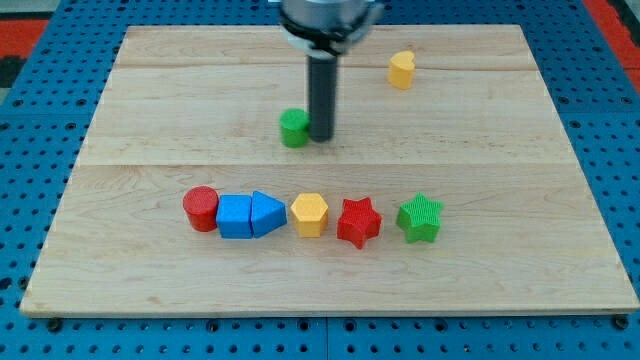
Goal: Move yellow heart right a bit
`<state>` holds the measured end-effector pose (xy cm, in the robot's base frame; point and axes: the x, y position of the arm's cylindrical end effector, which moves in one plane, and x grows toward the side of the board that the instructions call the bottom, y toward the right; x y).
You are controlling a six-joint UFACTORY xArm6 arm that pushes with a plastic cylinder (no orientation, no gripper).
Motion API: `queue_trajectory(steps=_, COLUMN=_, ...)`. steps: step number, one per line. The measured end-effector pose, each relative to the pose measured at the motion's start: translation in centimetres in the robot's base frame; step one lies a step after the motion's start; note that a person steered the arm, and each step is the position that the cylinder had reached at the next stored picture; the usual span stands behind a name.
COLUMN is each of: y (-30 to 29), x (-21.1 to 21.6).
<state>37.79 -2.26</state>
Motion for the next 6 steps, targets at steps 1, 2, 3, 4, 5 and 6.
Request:
queue_trajectory(steps=1, y=-1.5, x=-3.6)
queue_trajectory(steps=2, y=1.4, x=-10.9)
queue_trajectory(steps=3, y=11.7, x=-11.8)
queue_trajectory(steps=4, y=13.1, x=-9.7)
queue_trajectory(steps=5, y=11.3, x=-9.5)
queue_trajectory(steps=6, y=8.5, x=-8.6)
